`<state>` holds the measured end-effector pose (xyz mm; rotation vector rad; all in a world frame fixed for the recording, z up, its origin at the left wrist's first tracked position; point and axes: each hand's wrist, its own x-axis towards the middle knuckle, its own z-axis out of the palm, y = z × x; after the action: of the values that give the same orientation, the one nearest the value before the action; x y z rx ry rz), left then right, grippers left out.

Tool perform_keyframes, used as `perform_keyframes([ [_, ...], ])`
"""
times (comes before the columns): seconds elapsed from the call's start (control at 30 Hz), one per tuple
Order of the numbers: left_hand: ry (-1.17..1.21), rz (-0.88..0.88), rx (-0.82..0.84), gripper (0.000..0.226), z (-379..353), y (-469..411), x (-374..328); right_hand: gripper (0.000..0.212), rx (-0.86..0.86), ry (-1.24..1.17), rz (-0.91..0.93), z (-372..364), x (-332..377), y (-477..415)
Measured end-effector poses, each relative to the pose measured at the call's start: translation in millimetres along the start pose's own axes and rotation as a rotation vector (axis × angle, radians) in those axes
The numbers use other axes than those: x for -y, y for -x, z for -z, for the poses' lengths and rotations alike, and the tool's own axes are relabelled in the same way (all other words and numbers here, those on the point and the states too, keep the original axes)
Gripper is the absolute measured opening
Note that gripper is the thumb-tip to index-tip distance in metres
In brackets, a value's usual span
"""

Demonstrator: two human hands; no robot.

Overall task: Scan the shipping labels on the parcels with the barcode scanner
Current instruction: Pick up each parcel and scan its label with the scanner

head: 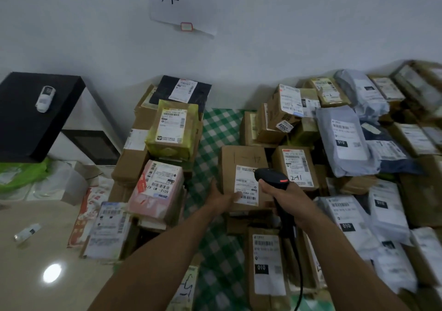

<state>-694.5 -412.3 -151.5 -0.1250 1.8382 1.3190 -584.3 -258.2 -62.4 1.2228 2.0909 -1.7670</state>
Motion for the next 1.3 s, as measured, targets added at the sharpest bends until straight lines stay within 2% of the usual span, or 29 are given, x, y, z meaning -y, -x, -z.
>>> perform_keyframes([
  [0.07, 0.06, -0.028, 0.04, 0.107, -1.8, 0.8, 6.3, 0.056, -0.013, 0.013, -0.035, -0.1, -6.4, -2.0],
  [0.2, 0.127, -0.115, 0.07, 0.104, 1.6, 1.5, 7.0, 0.046, -0.013, -0.001, -0.031, -1.5, -4.3, -1.4],
  [0.3, 0.123, -0.184, 0.054, 0.099, 7.2, 14.7, 6.8, 0.062, -0.026, 0.04, 0.005, -2.3, -5.2, 1.5],
  [0.43, 0.073, -0.3, 0.006, 0.103, 18.6, 35.8, 14.4, 0.06, -0.133, 0.066, 0.089, -6.2, -7.0, 13.6],
  [0.53, 0.092, -0.32, 0.011, 0.099, 23.5, 55.9, 15.7, 0.063, -0.163, 0.079, 0.142, -9.3, -7.2, 28.4],
  [0.63, 0.077, -0.368, 0.08, 0.085, 24.4, 71.0, 14.5, 0.046, -0.192, 0.029, 0.192, -8.8, -2.4, 46.3],
  [0.77, 0.099, -0.453, 0.134, 0.097, 23.8, 84.7, 8.5, 0.036, -0.201, -0.039, 0.267, -1.3, 8.1, 71.8],
  [0.93, 0.043, -0.588, 0.061, 0.097, 26.8, 102.6, -25.9, 0.03, -0.176, 0.018, 0.35, -0.7, 23.5, 103.2],
  [1.03, 0.024, -0.64, 0.005, 0.1, 32.5, 103.5, -49.1, 0.019, -0.112, 0.036, 0.337, 1.3, 32.1, 117.2],
  [1.3, -0.015, -0.745, -0.07, 0.101, 42.3, 93.2, -68.0, 0.018, -0.023, 0.041, 0.313, -2.1, 46.0, 135.9],
])
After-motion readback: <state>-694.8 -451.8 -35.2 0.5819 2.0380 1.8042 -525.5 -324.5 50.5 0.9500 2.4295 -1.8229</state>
